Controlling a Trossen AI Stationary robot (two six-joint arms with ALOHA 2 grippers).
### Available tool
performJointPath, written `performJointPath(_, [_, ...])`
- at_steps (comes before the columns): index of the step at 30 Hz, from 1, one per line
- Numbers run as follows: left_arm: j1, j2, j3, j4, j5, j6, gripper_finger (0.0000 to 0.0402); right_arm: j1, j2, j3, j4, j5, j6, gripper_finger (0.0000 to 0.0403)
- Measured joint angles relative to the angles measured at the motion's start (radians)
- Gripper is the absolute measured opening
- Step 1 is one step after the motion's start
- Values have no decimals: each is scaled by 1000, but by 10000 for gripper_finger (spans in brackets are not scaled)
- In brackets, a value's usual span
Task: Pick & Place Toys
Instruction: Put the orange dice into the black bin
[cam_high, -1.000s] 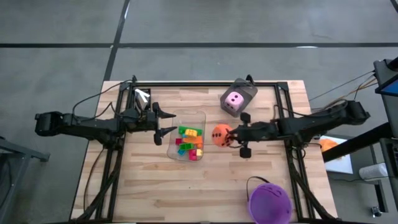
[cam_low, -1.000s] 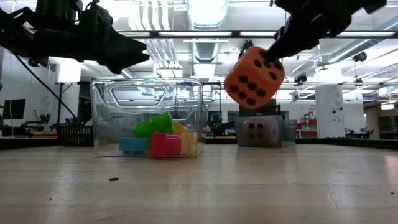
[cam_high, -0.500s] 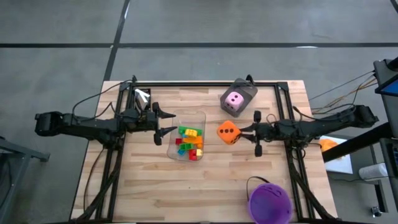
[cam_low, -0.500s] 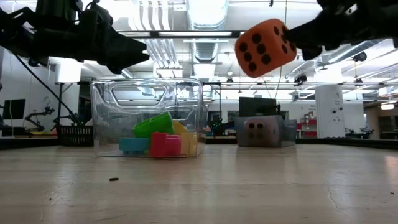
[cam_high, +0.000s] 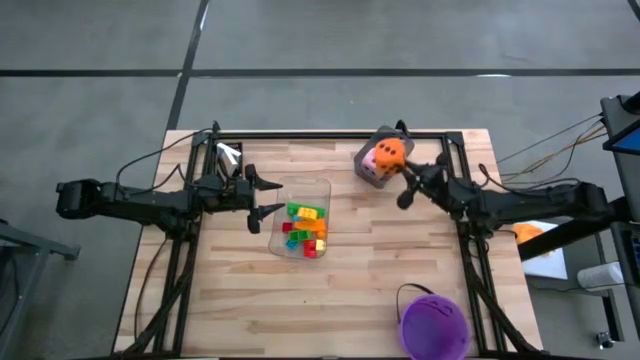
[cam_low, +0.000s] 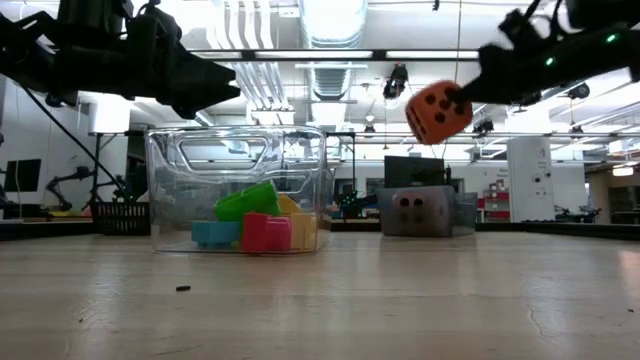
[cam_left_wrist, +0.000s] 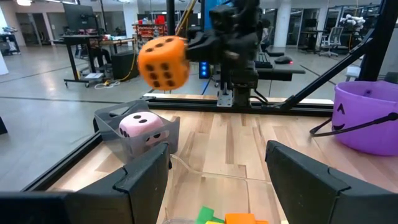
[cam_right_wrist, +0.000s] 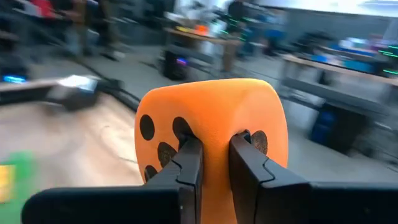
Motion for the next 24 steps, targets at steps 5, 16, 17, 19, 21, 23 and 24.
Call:
performJointPath(5, [0, 0, 0, 0, 0, 0, 266, -182, 54, 0, -13, -3, 12, 43])
performJointPath(16, [0, 0, 0, 0, 0, 0, 266, -548, 216, 8, -23, -288, 95, 43])
performJointPath(17, [0, 0, 0, 0, 0, 0, 266, -561, 233, 18, -34, -305, 96, 42])
performJointPath(19, [0, 0, 0, 0, 0, 0, 266, -575, 269, 50, -69, -326, 98, 41])
performJointPath(21, [0, 0, 0, 0, 0, 0, 266, -576, 311, 94, -117, -333, 98, 41])
performJointPath(23, [0, 0, 0, 0, 0, 0, 266, -576, 356, 147, -168, -332, 96, 41])
performJointPath(24, [0, 0, 0, 0, 0, 0, 266, -576, 379, 176, -190, -333, 94, 41])
